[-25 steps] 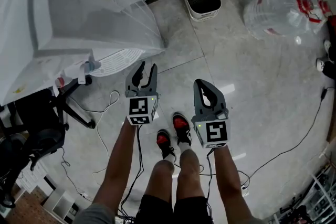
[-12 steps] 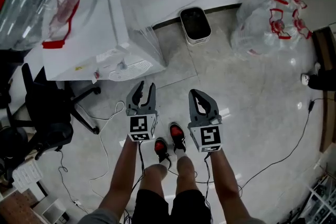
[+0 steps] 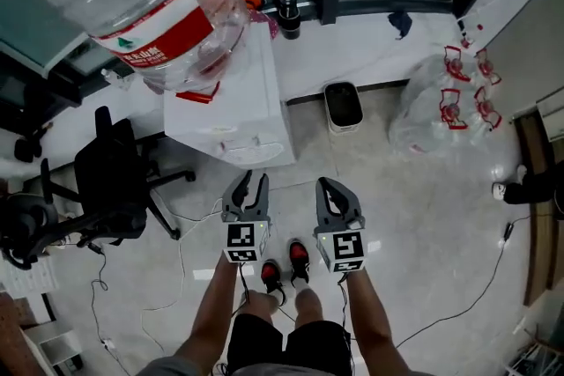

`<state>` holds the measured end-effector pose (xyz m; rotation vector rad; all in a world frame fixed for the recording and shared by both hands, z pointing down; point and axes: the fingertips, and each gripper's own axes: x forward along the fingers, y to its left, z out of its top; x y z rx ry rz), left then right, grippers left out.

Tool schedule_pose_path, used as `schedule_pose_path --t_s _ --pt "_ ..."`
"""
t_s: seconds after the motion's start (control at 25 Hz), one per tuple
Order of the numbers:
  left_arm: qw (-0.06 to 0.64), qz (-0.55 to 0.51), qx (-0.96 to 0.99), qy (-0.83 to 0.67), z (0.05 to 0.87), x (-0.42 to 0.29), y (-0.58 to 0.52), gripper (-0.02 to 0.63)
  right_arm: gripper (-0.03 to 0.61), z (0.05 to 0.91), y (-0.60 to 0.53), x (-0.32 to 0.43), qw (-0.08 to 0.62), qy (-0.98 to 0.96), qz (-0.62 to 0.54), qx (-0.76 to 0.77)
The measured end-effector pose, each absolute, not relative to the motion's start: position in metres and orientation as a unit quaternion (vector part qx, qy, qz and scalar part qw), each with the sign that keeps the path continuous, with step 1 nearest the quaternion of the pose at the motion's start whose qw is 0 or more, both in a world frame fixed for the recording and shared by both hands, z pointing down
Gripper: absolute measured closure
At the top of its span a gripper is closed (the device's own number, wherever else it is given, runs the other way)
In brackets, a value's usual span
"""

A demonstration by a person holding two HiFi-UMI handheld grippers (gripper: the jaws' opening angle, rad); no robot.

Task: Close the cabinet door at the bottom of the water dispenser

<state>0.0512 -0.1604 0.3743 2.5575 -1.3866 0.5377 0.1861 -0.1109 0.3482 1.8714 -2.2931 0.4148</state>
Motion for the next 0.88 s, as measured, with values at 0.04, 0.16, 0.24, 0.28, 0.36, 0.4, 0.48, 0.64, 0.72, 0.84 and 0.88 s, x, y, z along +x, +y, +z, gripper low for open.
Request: schedule_pose_path --t_s 0.04,0.16,0.24,0.28,0.36,0.4,0.48,0.64,0.72,0.84,0.88 --pt "0.090 0.179 0.858 -0.472 0.363 0.049 -0.160 0.472 0.561 0.337 -0.112 0.184 0.074 -0.770 0.136 0.619" --pt "0.082 0.168 0.851 -0.491 0.330 0.042 -0.160 0.477 0.561 0.305 -0.122 0.173 0.068 -0.789 0.120 0.598" --pt "0.078 0.158 0.845 -0.505 0.303 0.031 -0.157 0.484 0.561 0.283 -0.124 0.160 0.065 -0.800 0.111 0.586" --pt "0.080 0.155 0.843 -0.509 0.290 0.024 -0.152 0.489 0.561 0.273 -0.120 0.152 0.066 -0.803 0.112 0.582" --pt "0.084 0.152 0.838 -0.517 0.268 0.009 -0.142 0.497 0.561 0.257 -0.110 0.138 0.068 -0.807 0.119 0.575" --pt "0.085 0.150 0.835 -0.523 0.259 0.001 -0.138 0.501 0.561 0.247 -0.108 0.132 0.064 -0.810 0.120 0.571" --pt "0.086 0.145 0.827 -0.537 0.242 -0.013 -0.134 0.522 0.561 0.227 -0.107 0.123 0.056 -0.817 0.117 0.562" --pt "0.080 0.140 0.814 -0.558 0.211 -0.037 -0.122 0.545 0.561 0.192 -0.105 0.112 0.042 -0.829 0.094 0.549" --pt "0.080 0.136 0.811 -0.563 0.199 -0.044 -0.115 0.552 0.561 0.180 -0.102 0.108 0.039 -0.832 0.087 0.546" --pt "0.082 0.133 0.812 -0.562 0.184 -0.051 -0.104 0.565 0.561 0.164 -0.096 0.102 0.036 -0.836 0.078 0.542" --pt "0.080 0.133 0.811 -0.564 0.180 -0.054 -0.101 0.566 0.561 0.160 -0.094 0.100 0.034 -0.837 0.076 0.541"
